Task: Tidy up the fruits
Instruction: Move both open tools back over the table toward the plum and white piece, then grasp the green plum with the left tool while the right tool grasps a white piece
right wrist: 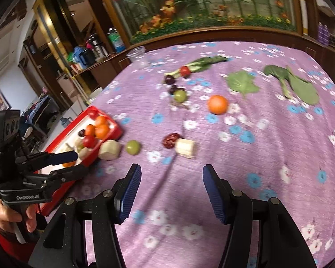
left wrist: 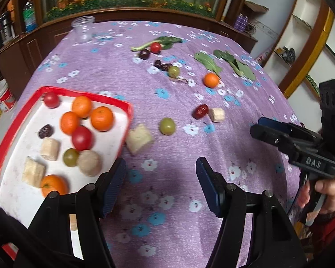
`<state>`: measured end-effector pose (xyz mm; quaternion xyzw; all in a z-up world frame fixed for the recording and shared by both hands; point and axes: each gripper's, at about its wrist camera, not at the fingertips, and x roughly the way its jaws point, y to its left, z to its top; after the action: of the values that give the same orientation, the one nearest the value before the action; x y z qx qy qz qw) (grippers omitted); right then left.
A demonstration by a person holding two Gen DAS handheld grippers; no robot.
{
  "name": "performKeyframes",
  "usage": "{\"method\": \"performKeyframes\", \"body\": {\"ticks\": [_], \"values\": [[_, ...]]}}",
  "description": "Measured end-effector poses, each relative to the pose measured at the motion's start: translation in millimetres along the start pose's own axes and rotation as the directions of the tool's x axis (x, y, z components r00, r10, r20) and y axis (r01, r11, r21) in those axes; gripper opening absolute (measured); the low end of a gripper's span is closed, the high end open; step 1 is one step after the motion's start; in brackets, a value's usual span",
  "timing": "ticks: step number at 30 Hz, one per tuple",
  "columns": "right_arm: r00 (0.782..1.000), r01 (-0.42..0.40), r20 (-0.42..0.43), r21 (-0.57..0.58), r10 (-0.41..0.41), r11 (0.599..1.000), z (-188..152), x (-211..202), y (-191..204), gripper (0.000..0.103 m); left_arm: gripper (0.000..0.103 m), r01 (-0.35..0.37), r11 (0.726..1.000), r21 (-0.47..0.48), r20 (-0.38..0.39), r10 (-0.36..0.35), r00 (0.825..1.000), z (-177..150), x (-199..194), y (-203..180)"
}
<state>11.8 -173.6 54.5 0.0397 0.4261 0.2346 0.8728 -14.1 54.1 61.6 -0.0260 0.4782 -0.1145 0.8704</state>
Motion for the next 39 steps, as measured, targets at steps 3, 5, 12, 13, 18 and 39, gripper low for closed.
{"method": "performKeyframes", "body": {"ticks": [3, 5, 12, 13, 18, 39], "values": [[1.0, 0.015, -0.003, 0.021, -0.015, 1.0, -0.8, 1.4, -12.9, 0.059, 0.064, 0.007, 0.999, 0.031, -0.012, -0.007, 1.0, -0.3, 7.5, -10.3], [1.0, 0.015, -0.009, 0.026, -0.015, 1.0, -0.2, 3.6, -17.1, 0.059, 0.064, 0.004, 0.999, 0.046, -0.014, -0.004, 1.0, 1.0, 12.6, -15.3], [1.0, 0.013, -0.019, -0.013, -0.013, 1.0, 10.1, 20.4, -11.9, 0.051, 0.064, 0.005, 0.996, 0.088, 0.003, -0.006, 1.0, 17.6, 25.9, -27.5], [1.0, 0.007, -0.025, -0.022, -0.007, 1.0, 12.2, 25.2, -10.3, 0.049, 0.064, 0.004, 0.995, 0.098, 0.01, -0.005, 1.0, 21.0, 27.6, -28.8], [0.998, 0.006, -0.058, -0.036, -0.008, 0.999, 19.0, 49.4, -5.3, 0.046, 0.063, -0.012, 0.987, 0.163, -0.006, 0.013, 1.0, 34.7, 46.5, -34.8], [0.995, 0.071, -0.06, -0.075, -0.076, 0.995, 22.6, 75.1, -1.3, 0.03, 0.02, -0.011, 0.986, 0.164, -0.054, 0.02, 0.998, 42.0, 80.1, -22.8]]}}
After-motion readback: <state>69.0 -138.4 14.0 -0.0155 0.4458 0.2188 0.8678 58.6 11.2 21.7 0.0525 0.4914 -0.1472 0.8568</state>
